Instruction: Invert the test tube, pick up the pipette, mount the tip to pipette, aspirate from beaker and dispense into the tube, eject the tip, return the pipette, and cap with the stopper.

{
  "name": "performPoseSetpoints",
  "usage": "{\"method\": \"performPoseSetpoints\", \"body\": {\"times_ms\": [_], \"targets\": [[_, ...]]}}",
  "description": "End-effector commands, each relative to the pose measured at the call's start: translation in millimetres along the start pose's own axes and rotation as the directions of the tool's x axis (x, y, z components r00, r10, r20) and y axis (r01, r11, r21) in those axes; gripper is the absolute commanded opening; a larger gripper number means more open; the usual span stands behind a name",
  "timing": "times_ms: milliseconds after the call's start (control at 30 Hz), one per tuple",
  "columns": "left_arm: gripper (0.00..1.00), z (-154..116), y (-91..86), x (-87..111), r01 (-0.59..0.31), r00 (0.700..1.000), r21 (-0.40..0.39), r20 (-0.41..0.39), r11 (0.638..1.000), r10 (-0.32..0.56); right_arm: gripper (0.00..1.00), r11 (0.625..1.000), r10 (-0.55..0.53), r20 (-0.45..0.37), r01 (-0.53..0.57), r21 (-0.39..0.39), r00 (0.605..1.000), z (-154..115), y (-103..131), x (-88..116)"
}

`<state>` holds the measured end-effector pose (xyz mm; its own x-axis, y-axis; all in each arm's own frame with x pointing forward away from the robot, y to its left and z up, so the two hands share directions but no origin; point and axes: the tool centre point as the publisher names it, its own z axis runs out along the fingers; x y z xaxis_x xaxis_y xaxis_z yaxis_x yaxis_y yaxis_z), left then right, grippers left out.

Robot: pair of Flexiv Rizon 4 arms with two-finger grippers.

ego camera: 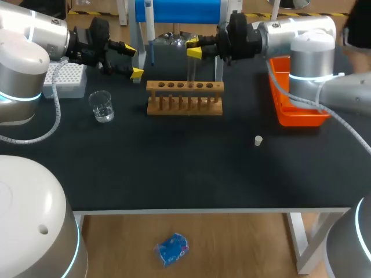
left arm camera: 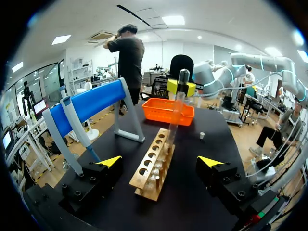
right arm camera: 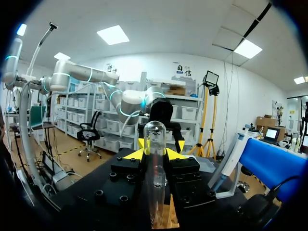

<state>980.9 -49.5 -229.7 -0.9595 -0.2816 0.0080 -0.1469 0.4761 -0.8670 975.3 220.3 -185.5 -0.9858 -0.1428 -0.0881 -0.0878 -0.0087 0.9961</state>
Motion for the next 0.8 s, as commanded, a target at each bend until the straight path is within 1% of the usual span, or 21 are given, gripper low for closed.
{"method": "performPoseSetpoints", "body": {"times_ms": [33, 67, 100, 133, 167, 200, 233, 267, 300, 333, 367, 400, 433, 800], "targets": [[1.0, 0, -0.3, -0.7, 0.001, 1.0, -0.002, -0.002, 1.0, -0.001, 0.0, 0.999, 0.041, 0.01, -0.041, 0.003, 0.999, -3, 4, 5], [1.0, 0, -0.3, -0.7, 0.001, 1.0, -0.002, -0.002, 1.0, -0.001, 0.0, 0.997, 0.072, 0.005, -0.072, -0.016, 0.997, -3, 5, 6], [1.0, -1, -5.6, 1.0, -0.073, 0.995, -0.049, 0.06, 0.996, 0.076, 0.0, 0.994, 0.103, 0.009, -0.103, -0.024, 0.995, -4, 7, 9], [1.0, -3, -10.9, 3.4, -0.138, 0.985, -0.045, 0.101, 0.989, 0.142, 0.0, 0.99, 0.138, 0.01, -0.137, -0.018, 0.99, -5, 8, 10], [1.0, -6, -16.9, 7.4, -0.222, 0.965, -0.004, 0.141, 0.975, 0.221, 0.0, 0.982, 0.19, -0.001, -0.19, -0.021, 0.982, -6, 9, 12], [1.0, -9, -22.0, 12.3, -0.307, 0.939, 0.033, 0.171, 0.951, 0.297, 0.0, 0.966, 0.253, -0.001, -0.253, -0.049, 0.967, -7, 11, 13], [1.0, -13, -26.1, 18.1, -0.397, 0.907, 0.09, 0.192, 0.913, 0.376, 0.0, 0.95, 0.307, -0.003, -0.306, -0.055, 0.952, -8, 12, 14], [1.0, -15, -28.7, 23.0, -0.455, 0.878, 0.096, 0.219, 0.885, 0.427, 0.0, 0.931, 0.362, -0.013, -0.362, -0.044, 0.932, -10, 14, 15], [1.0, -17, -31.7, 27.3, -0.505, 0.851, 0.108, 0.23, 0.856, 0.473, 0.0, 0.908, 0.414, -0.038, -0.416, -0.052, 0.909, -11, 15, 16], [1.0, -18, -35.1, 31.4, -0.519, 0.847, 0.144, 0.217, 0.842, 0.485, 0.0, 0.88, 0.47, -0.061, -0.473, -0.043, 0.881, -12, 17, 18], [1.0, -19, -38.4, 33.9, -0.525, 0.844, 0.151, 0.221, 0.837, 0.489, 0.0, 0.842, 0.53, -0.105, -0.537, -0.055, 0.842, -13, 19, 20], [1.0, -18, -40.8, 35.2, -0.518, 0.85, 0.149, 0.202, 0.842, 0.487, 0.0, 0.808, 0.571, -0.144, -0.584, -0.077, 0.808, -13, 23, 22], [1.0, -15, -41.8, 34.0, -0.492, 0.864, 0.114, 0.184, 0.863, 0.468, 0.0, 0.809, 0.571, -0.136, -0.583, -0.072, 0.81, -15, 27, 21], [1.0, -15, -41.8, 34.0, -0.492, 0.864, 0.114, 0.184, 0.863, 0.468, 0.0, 0.809, 0.571, -0.136, -0.583, -0.072, 0.81, -15, 27, 21]]}}
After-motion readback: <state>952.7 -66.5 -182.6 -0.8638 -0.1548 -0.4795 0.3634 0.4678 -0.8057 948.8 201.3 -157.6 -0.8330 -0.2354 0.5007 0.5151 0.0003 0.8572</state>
